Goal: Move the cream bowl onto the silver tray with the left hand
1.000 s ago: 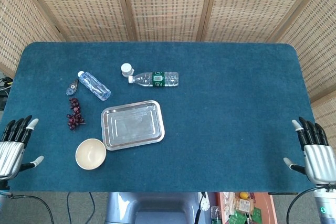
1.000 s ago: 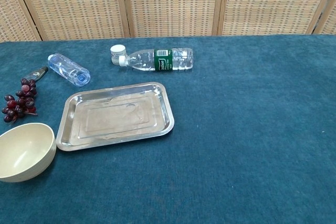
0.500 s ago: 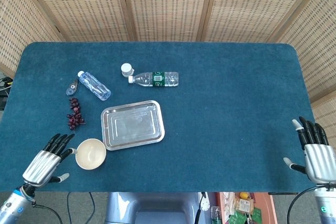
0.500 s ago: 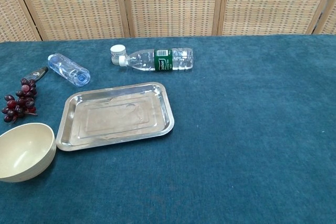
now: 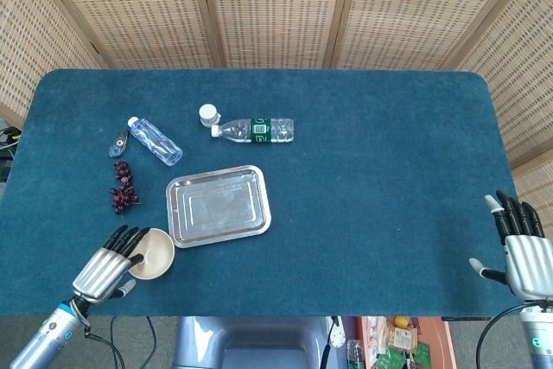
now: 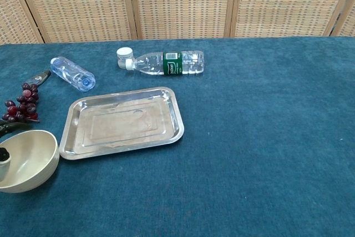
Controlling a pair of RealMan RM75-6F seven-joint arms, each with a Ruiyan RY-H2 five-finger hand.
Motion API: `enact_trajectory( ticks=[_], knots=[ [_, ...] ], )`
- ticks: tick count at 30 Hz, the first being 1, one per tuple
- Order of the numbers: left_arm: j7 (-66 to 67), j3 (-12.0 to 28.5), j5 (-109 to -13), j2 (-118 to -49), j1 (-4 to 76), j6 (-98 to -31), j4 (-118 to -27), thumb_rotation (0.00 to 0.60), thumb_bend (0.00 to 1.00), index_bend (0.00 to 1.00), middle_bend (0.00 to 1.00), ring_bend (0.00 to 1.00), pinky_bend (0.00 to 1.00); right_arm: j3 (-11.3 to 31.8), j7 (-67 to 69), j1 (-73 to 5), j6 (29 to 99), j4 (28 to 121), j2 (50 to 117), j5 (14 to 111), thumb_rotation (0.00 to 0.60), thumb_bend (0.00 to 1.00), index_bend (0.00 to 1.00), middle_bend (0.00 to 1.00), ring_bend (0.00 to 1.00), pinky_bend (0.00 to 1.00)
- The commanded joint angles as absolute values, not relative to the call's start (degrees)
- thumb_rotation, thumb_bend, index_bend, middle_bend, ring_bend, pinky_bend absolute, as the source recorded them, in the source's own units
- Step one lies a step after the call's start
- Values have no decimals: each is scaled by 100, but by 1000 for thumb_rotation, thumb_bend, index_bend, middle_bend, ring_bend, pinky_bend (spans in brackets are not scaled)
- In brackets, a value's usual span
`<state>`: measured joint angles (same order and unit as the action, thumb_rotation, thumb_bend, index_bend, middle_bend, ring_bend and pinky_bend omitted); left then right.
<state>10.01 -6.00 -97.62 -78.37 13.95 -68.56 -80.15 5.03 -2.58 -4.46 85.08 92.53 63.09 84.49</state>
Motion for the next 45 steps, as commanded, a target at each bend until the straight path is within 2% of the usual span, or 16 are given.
enact_trajectory(
  ticks=[1, 6, 14, 18, 23, 27, 30, 37, 43, 45],
  knots=[
    [1056, -567, -9641, -7922, 1447, -6750, -8009, 600, 399, 538, 0, 0, 0, 511, -225, -450, 8487, 9258, 6293, 8422, 600, 0, 0, 0, 0, 0],
    [1061, -558, -9605, -7921, 1453, -6845, -8043, 600, 442, 626, 0, 0, 0, 519, -186, -463, 8444, 9252, 6284, 8386, 600, 0, 0, 0, 0, 0],
    [902, -421, -9605, -7684, 1498, -7168, -8352, 600, 442, 647, 0, 0, 0, 506, -196, -472, 8422, 9259, 6288, 8389, 600, 0, 0, 0, 0, 0],
    [1111, -76, -9444, -7509, 1633, -7299, -8762, 600, 442, 647, 0, 0, 0, 510, -178, -481, 8398, 9257, 6286, 8370, 600, 0, 0, 0, 0, 0],
    [1582, 308, -9035, -7522, 1949, -6950, -9038, 600, 442, 647, 0, 0, 0, 519, -168, -497, 8360, 9248, 6287, 8336, 600, 0, 0, 0, 0, 0],
    [2078, 664, -8330, -7896, 2464, -6132, -8958, 600, 458, 647, 0, 0, 0, 524, -219, -523, 8304, 9222, 6313, 8296, 600, 0, 0, 0, 0, 0],
    [2382, 814, -7934, -8285, 2747, -5791, -8796, 600, 464, 647, 0, 0, 0, 535, -260, -544, 8253, 9206, 6334, 8242, 600, 0, 0, 0, 0, 0],
    [2835, 958, -7487, -8981, 3153, -5568, -8340, 600, 465, 647, 0, 0, 0, 575, -279, -588, 8151, 9162, 6359, 8110, 600, 0, 0, 0, 0, 0],
    [2975, 893, -7312, -9337, 3371, -5435, -8059, 600, 465, 647, 0, 0, 0, 560, -332, -613, 8098, 9128, 6394, 8094, 600, 0, 0, 0, 0, 0],
    [2998, 877, -7311, -9383, 3397, -5478, -8018, 600, 465, 609, 0, 0, 0, 551, -353, -620, 8090, 9129, 6406, 8103, 600, 0, 0, 0, 0, 0]
  ],
)
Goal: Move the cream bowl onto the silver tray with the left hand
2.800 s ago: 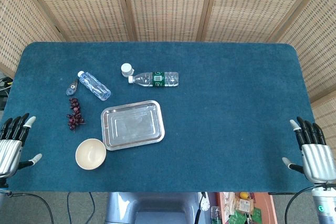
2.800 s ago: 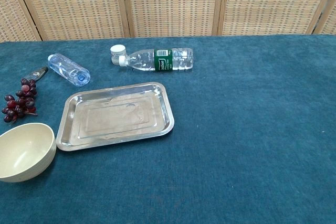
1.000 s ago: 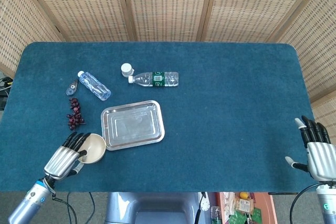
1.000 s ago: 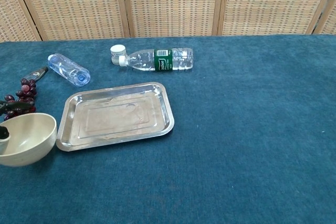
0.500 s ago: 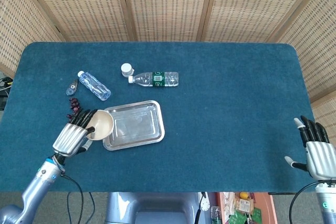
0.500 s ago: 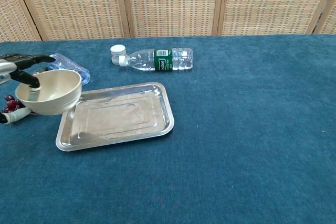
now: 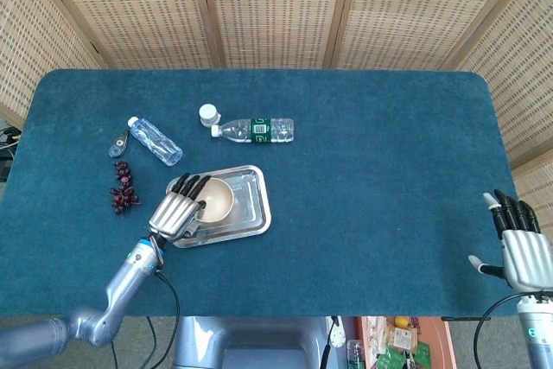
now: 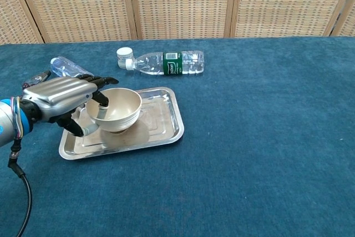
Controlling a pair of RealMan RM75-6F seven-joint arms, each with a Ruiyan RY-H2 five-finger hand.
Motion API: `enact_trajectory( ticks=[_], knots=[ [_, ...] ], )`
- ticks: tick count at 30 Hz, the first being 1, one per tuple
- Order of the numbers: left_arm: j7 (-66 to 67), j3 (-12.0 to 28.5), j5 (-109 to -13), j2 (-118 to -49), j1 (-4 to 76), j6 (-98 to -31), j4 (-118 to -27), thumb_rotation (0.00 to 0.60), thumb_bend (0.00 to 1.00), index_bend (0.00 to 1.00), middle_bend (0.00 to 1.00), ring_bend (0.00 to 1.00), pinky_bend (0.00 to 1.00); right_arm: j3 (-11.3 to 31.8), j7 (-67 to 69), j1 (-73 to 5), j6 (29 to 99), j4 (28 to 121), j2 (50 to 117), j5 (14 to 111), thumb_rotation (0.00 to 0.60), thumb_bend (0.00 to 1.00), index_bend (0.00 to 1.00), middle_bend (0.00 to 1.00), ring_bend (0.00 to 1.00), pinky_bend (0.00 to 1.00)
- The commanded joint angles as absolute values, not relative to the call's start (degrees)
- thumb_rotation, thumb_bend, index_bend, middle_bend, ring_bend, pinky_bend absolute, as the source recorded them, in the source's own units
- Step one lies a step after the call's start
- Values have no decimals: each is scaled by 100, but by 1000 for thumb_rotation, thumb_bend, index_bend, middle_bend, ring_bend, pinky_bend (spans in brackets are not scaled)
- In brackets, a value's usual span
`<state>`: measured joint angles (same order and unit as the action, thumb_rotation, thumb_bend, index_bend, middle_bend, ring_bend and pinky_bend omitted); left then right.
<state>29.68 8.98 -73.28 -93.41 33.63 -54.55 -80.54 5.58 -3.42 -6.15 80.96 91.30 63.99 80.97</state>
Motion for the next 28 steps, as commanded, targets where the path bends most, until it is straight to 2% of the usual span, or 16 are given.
enact_trajectory(
  ticks=[1, 3, 5, 6, 9, 11, 18, 23, 28],
  knots=[
    [3005, 864, -7298, -9384, 3402, -5503, -8025, 600, 457, 558, 0, 0, 0, 549, -358, -623, 8088, 9128, 6409, 8105, 600, 0, 0, 0, 0, 0],
    [2992, 860, -7274, -9342, 3387, -5573, -8104, 600, 353, 289, 0, 0, 0, 553, -358, -625, 8086, 9124, 6413, 8095, 600, 0, 0, 0, 0, 0],
    [2937, 863, -7267, -9238, 3365, -5651, -8239, 600, 212, 91, 0, 0, 0, 555, -342, -625, 8084, 9122, 6409, 8087, 600, 0, 0, 0, 0, 0],
    [2893, 869, -7267, -9173, 3350, -5691, -8316, 600, 147, 34, 0, 0, 0, 556, -334, -625, 8083, 9122, 6405, 8086, 600, 0, 0, 0, 0, 0],
    [2754, 883, -7334, -8766, 3236, -5919, -8744, 600, 32, 0, 0, 0, 0, 552, -304, -621, 8091, 9139, 6391, 8096, 600, 0, 0, 0, 0, 0],
    [2676, 870, -7361, -8533, 3159, -6027, -8970, 600, 3, 0, 0, 0, 0, 547, -295, -617, 8097, 9144, 6384, 8104, 600, 0, 0, 0, 0, 0],
    [2022, 682, -7506, -7180, 2147, -7340, -10095, 600, 0, 0, 0, 0, 0, 534, -322, -585, 8185, 9191, 6375, 8152, 600, 0, 0, 0, 0, 0],
    [1553, 322, -7823, -6754, 1417, -8196, -10018, 600, 0, 0, 0, 0, 0, 525, -327, -574, 8218, 9201, 6365, 8183, 600, 0, 0, 0, 0, 0],
    [1118, 69, -8015, -6636, 1048, -8466, -9797, 600, 0, 0, 0, 0, 0, 524, -341, -564, 8249, 9214, 6363, 8202, 600, 0, 0, 0, 0, 0]
  ],
)
